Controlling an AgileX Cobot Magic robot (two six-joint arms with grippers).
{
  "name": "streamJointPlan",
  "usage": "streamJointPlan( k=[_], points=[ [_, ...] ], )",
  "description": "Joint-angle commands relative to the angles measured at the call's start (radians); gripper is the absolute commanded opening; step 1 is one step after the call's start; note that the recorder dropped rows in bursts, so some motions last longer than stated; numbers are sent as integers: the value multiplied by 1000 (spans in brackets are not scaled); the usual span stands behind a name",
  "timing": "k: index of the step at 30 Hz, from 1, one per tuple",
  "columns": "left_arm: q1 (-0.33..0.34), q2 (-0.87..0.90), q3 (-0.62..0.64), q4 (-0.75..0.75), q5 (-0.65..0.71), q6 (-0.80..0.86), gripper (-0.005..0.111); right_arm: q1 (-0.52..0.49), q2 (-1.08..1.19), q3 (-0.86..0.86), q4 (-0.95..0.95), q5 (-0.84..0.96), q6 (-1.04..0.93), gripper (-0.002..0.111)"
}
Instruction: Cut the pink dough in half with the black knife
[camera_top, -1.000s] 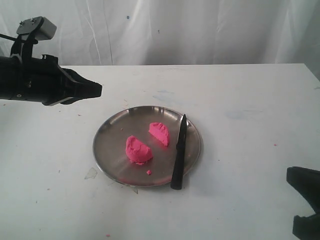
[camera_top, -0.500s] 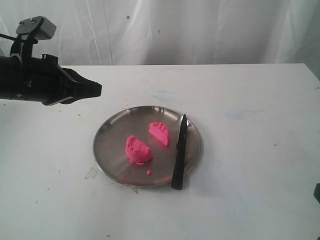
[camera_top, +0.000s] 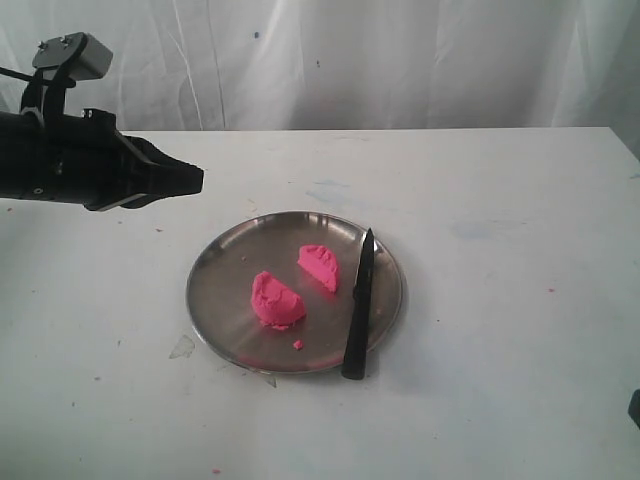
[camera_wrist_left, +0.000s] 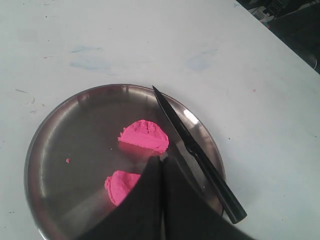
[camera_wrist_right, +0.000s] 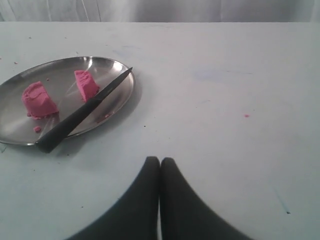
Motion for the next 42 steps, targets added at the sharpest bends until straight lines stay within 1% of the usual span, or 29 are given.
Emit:
streamJointPlan(
  k=[1,6,37,42],
  points=[
    [2,-9,8,-23,8,-5,0,-8,-6,10,-61,-39,-29,0],
    [2,-9,8,-23,8,-5,0,-8,-6,10,-64,-48,-102,0],
    [2,-9,8,-23,6,-5,0,-8,-6,10,-53,-48,-93,0],
    [2,-38,10,-23,4,-5,0,-8,-6,10,-53,-48,-93,0]
  ],
)
